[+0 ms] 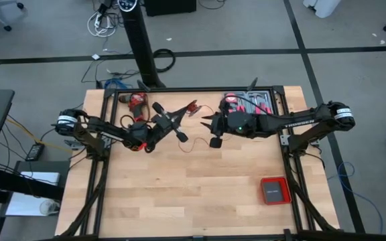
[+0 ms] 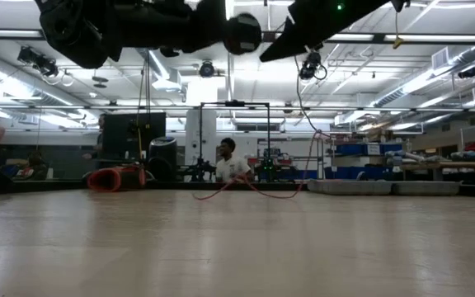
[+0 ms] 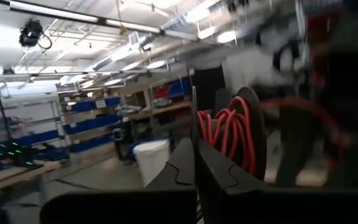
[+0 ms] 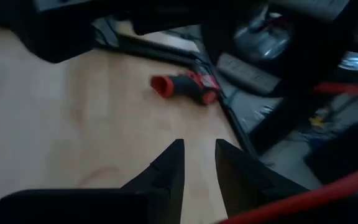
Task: Coil cords
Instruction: Coil the red wire on the black spool
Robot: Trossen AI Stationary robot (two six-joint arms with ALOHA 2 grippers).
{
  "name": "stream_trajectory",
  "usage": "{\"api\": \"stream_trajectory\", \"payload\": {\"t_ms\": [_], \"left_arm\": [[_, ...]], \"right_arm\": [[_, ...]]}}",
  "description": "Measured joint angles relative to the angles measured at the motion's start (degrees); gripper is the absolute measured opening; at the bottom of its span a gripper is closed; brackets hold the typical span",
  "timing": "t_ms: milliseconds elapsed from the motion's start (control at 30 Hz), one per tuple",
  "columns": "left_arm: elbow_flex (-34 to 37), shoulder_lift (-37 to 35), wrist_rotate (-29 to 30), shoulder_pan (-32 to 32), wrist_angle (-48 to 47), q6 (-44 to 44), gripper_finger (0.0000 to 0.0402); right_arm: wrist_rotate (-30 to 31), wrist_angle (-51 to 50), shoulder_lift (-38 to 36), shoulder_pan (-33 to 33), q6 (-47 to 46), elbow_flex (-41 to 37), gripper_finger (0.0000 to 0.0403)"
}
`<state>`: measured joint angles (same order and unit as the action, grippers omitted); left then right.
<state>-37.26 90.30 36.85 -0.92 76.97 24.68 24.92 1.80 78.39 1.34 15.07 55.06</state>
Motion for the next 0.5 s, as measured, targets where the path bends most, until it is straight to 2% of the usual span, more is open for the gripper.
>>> {"api": "stream_trajectory", "payload": {"t_ms": [133,333,500], "left_arm": [[0.0,0.0,1.0,0.1,-2.2,3.2,0.0],[0.0,0.0,4.0,0.2,-2.8,6.6,0.0],[-0.2,0.0,5.0,0.6,-8.3,8.3,0.0]], "right_arm": [[3.0,-3.9,-1.0,-0.4,0.4,0.0,0.0084],[2.4,-8.0,-4.0,-1.2,-0.9,0.0,0.0084],[2.0,-7.9,-5.2,-1.2,0.6,0.0,0.0084]]}}
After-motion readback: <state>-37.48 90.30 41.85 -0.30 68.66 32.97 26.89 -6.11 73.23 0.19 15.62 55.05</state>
